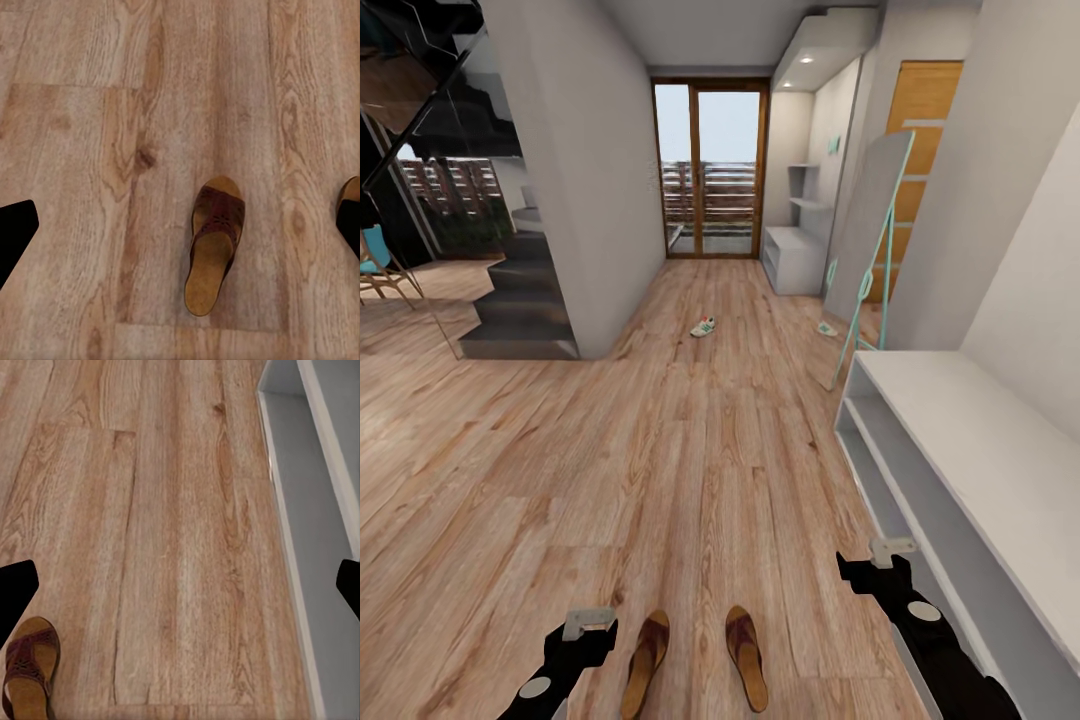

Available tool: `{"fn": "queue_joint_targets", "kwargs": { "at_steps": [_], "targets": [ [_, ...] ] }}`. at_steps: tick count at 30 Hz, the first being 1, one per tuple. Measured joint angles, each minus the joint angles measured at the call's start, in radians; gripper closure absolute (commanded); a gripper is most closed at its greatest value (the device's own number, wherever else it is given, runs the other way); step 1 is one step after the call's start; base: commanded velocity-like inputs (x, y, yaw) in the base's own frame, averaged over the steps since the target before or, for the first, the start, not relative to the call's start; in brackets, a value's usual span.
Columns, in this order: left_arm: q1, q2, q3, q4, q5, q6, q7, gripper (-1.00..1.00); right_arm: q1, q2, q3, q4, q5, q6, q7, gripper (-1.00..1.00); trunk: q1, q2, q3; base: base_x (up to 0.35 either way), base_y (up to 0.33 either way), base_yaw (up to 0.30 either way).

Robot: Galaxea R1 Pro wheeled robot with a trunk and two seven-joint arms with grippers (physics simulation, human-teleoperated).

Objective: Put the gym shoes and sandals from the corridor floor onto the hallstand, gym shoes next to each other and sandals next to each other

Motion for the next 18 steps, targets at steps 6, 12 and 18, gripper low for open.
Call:
{"fn": "queue_joint_targets", "kwargs": {
  "at_steps": [6, 12, 18],
  "targets": [
    [0.0, 0.0, -0.001, 0.002, 0.0, 0.0, 0.0, -1.0, 0.0, 0.0, -0.001, 0.0, 0.0, 0.0, 0.0, -1.0, 0.023, -0.042, -0.019, 0.0, 0.0, 0.0],
    [0.0, 0.0, -0.001, 0.005, 0.0, 0.0, 0.0, -1.0, 0.0, 0.0, -0.003, 0.0, 0.0, 0.0, -0.002, -1.0, 0.046, -0.084, -0.038, 0.0, 0.0, 0.0],
    [0.0, 0.001, -0.002, 0.006, -0.001, 0.0, 0.0, -1.0, 0.0, 0.0, -0.002, 0.0, 0.0, 0.0, -0.003, -1.0, 0.069, -0.126, -0.056, 0.0, 0.0, 0.0]
  ]
}}
